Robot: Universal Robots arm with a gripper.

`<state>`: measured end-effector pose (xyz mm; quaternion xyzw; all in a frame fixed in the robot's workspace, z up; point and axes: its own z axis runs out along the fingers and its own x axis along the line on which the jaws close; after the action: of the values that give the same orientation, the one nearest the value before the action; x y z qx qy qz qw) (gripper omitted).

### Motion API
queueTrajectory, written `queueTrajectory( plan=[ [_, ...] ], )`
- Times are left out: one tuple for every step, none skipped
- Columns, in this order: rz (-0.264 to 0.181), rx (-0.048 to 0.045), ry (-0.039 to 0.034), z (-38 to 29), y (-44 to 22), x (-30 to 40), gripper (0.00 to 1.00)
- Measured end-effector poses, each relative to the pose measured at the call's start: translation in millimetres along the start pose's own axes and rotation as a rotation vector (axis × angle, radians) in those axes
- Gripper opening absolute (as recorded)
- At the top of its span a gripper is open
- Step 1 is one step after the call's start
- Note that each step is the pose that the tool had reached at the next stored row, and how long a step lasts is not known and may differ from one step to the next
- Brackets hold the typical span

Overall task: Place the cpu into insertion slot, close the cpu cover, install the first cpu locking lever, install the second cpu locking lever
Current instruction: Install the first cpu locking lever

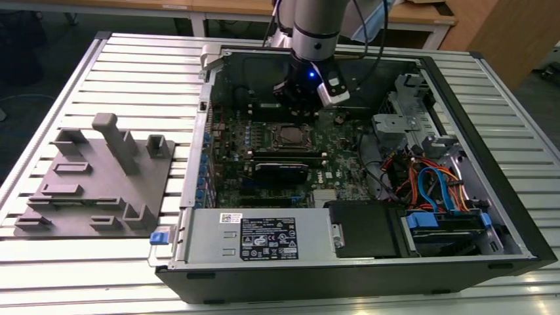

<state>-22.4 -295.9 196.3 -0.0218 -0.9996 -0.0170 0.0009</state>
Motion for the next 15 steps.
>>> queueTrajectory(
  plan=[
    [0.0, -0.0036, 0.0, -0.6, 0.0, 0.0, 0.1],
    [0.0, -0.0042, -0.0001, -1.9, 0.1, 0.0, 0.1],
    [0.0, -0.0038, 0.0002, -3.6, 0.1, 0.1, 0.1],
    [0.0, -0.0037, 0.0002, -5.4, 0.2, 0.0, 0.1],
    [0.0, -0.0038, 0.0002, -7.1, 0.2, 0.0, 0.1],
    [0.0, -0.0038, 0.0002, -8.2, 0.3, 0.1, 0.1],
    [0.0, -0.0038, 0.0002, -8.4, 0.3, 0.0, 0.1],
    [0.0, -0.0039, 0.0002, -8.4, 0.0, 0.0, 0.1],
    [0.0, -0.0038, 0.0002, -8.5, -1.0, -0.1, 0.1],
    [0.0, -0.0037, 0.0003, -8.6, -3.1, -0.1, 0.1],
    [0.0, -0.0037, 0.0003, -8.6, -5.8, -0.2, 0.1],
    [0.0, -0.0038, 0.0003, -8.7, -8.7, -0.4, 0.1],
    [0.0, -0.0039, 0.0002, -8.7, -10.7, -0.4, 0.1],
    [0.0, -0.004, 0.0002, -8.7, -11.3, -0.4, 0.1],
    [0.0, -0.004, 0.0002, -8.7, -11.3, -0.4, 0.1]
  ],
)
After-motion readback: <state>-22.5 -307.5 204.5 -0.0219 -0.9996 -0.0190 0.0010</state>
